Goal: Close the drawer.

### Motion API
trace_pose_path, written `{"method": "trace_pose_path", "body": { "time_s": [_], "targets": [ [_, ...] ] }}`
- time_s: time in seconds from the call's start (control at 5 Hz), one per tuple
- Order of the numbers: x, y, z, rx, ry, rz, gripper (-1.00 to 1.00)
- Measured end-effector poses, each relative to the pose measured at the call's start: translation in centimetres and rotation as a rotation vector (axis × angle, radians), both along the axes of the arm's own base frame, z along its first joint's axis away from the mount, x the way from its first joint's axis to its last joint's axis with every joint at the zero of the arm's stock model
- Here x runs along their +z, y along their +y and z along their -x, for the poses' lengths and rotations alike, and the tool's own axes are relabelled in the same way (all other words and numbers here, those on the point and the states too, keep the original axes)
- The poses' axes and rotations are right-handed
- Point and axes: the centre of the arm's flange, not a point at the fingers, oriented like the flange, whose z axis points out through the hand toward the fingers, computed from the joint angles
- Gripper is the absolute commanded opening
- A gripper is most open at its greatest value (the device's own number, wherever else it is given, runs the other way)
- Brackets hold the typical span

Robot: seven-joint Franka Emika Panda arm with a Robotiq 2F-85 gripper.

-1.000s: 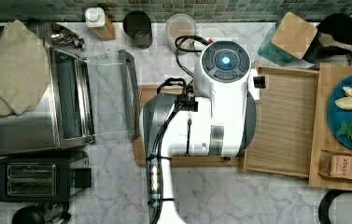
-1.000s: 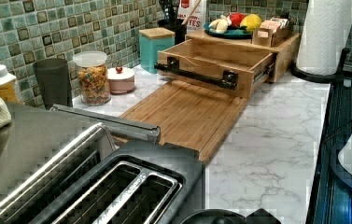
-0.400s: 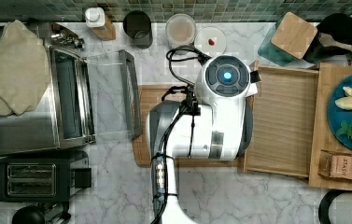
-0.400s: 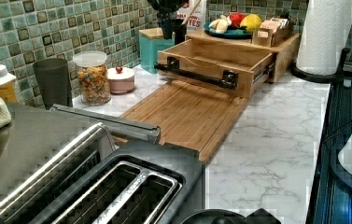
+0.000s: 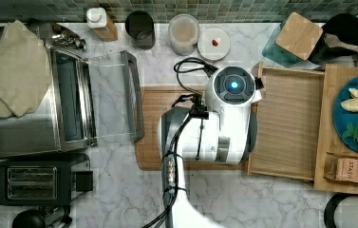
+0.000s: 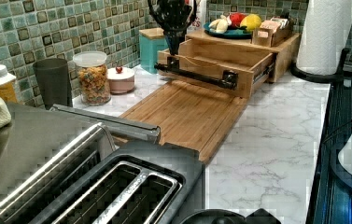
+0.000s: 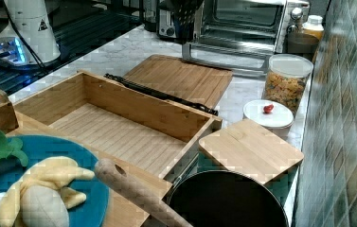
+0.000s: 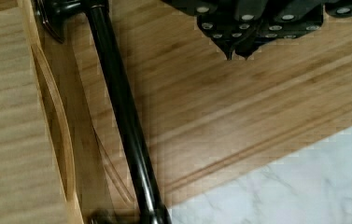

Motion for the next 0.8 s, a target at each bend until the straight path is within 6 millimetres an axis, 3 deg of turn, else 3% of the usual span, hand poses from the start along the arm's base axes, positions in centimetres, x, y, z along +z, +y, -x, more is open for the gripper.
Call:
{"method": "trace_pose_path", "body": {
  "time_s": [0.2, 0.6, 0.8],
  "targets": [
    [-2.3, -0.9, 0.8, 0.029, -0.006, -0.001, -1.0],
    [-6.5, -2.0, 0.3, 0.197, -0.145, 0.022, -1.0],
    [-9.9, -2.0, 0.7, 0.199, -0.071, 0.007, -1.0]
  ]
}}
